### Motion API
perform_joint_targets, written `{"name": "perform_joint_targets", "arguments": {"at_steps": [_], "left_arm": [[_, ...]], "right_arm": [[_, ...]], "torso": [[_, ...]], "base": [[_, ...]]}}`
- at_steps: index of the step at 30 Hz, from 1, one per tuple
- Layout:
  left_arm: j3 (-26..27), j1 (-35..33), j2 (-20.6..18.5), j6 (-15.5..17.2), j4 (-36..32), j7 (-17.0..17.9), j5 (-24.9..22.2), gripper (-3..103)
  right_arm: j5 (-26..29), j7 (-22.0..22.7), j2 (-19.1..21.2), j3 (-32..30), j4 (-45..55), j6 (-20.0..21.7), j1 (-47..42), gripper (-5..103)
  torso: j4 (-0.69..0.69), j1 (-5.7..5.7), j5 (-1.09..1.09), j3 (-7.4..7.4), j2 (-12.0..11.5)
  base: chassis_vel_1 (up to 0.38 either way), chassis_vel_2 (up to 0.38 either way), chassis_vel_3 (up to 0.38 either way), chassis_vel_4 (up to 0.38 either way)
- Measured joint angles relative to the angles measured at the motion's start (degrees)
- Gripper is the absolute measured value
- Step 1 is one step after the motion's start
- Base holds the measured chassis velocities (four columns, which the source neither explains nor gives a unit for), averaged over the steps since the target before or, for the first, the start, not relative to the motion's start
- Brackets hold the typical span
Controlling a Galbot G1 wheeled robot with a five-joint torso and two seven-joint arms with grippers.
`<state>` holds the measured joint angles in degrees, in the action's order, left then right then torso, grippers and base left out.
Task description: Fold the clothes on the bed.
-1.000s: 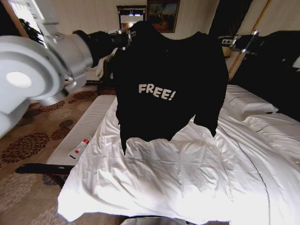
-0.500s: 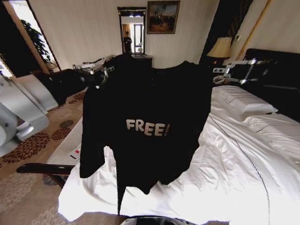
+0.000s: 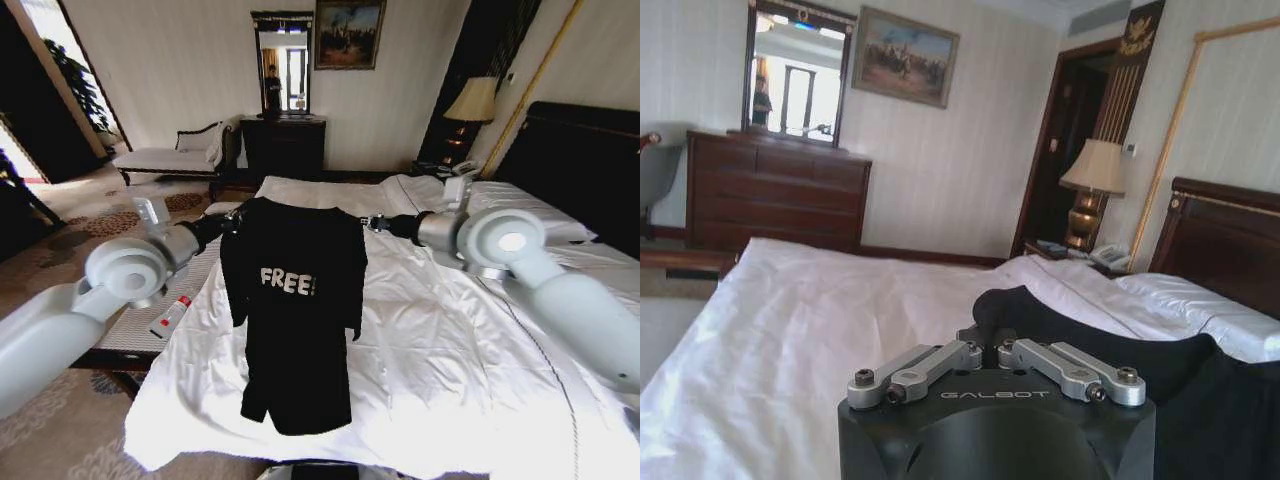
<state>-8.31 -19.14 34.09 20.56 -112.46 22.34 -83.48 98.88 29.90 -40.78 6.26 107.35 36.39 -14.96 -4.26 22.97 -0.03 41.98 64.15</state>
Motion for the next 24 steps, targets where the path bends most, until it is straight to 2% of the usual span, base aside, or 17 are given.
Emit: {"name": "perform_joint_targets", "arguments": {"at_steps": [1, 2, 4, 5, 7, 8, 9, 11, 13, 17, 18, 21, 24], "left_arm": [[-3.9, 2.0, 3.5, 0.0, 3.6, -0.2, 1.5, 2], [-3.9, 2.0, 3.5, 0.0, 3.6, -0.2, 1.5, 2], [-7.9, 3.8, 7.6, 0.0, 8.3, -0.9, 3.8, 2], [-10.3, 4.6, 11.0, 0.0, 12.2, -1.5, 5.7, 2], [-12.6, 5.7, 15.8, -0.1, 17.7, -2.3, 8.1, 2], [-12.6, 5.7, 15.8, -0.1, 17.7, -2.3, 8.1, 2], [-13.2, 6.2, 17.5, -0.3, 19.6, -2.7, 9.0, 2], [-15.1, 7.9, 22.9, -1.0, 26.6, -3.8, 11.9, 2], [-15.4, 8.4, 24.1, -1.2, 28.4, -4.3, 12.5, 2], [-16.5, 11.3, 31.3, -2.4, 41.4, -6.6, 16.2, 2], [-16.5, 11.3, 31.3, -2.4, 41.4, -6.6, 16.2, 2], [-16.2, 12.7, 35.3, -3.1, 48.9, -7.1, 17.5, 2], [-16.0, 13.4, 36.7, -3.4, 52.0, -7.9, 18.4, 2]], "right_arm": [[-3.6, -2.1, -1.6, 1.5, -4.1, -0.5, 0.2, 0], [-3.6, -2.1, -1.6, 1.5, -4.1, -0.5, 0.2, 0], [-7.8, -4.5, -2.8, 2.5, -8.8, -1.4, 0.1, 0], [-11.4, -6.5, -3.9, 3.3, -12.5, -2.4, 0.1, 0], [-15.4, -9.1, -5.4, 4.1, -18.0, -3.8, 0.1, 0], [-15.4, -9.1, -5.4, 4.1, -18.0, -3.8, 0.1, 0], [-16.5, -9.9, -6.0, 4.4, -20.0, -4.3, 0.1, 0], [-20.2, -12.5, -8.0, 5.1, -25.7, -6.1, 0.3, 0], [-21.3, -13.3, -8.6, 5.2, -27.4, -6.7, 0.5, 0], [-25.7, -14.8, -11.5, 5.6, -34.6, -8.5, 2.2, 0], [-25.7, -14.8, -11.5, 5.6, -34.6, -8.5, 2.2, 0], [-28.0, -15.1, -14.5, 6.7, -40.7, -9.4, 4.4, 0], [-29.6, -15.5, -16.6, 7.8, -44.7, -10.3, 5.6, 0]], "torso": [[0.00, 0.00, 0.03, 0.00, 0.0], [0.00, 0.00, 0.03, 0.00, 0.0], [-0.01, 0.00, 0.05, -0.01, 0.0], [-0.04, -0.01, 0.03, -0.01, 0.0], [-0.02, -0.02, 0.04, -0.01, 0.0], [-0.02, -0.02, 0.04, -0.01, 0.0], [-0.01, -0.03, 0.04, -0.01, 0.0], [0.00, -0.03, 0.04, -0.01, 0.0], [-0.02, -0.02, 0.05, -0.01, 0.0], [0.00, -0.02, 0.04, -0.01, 0.0], [0.00, -0.02, 0.04, -0.01, 0.0], [-0.01, -0.03, 0.01, -0.02, 0.0], [0.00, -0.03, 0.03, -0.02, 0.0]], "base": [[0.000, 0.000, 0.000, 0.000], [0.000, 0.000, 0.000, 0.000], [0.000, 0.000, 0.000, 0.000], [0.000, 0.000, 0.000, 0.000], [0.000, 0.000, 0.000, 0.000], [0.000, 0.000, 0.000, 0.000], [0.000, 0.000, 0.000, 0.000], [0.000, 0.000, 0.000, 0.000], [0.000, 0.000, 0.000, 0.000], [0.000, 0.000, 0.000, 0.000], [0.000, 0.000, 0.000, 0.000], [0.000, 0.000, 0.000, 0.000], [0.000, 0.000, 0.000, 0.000]]}}
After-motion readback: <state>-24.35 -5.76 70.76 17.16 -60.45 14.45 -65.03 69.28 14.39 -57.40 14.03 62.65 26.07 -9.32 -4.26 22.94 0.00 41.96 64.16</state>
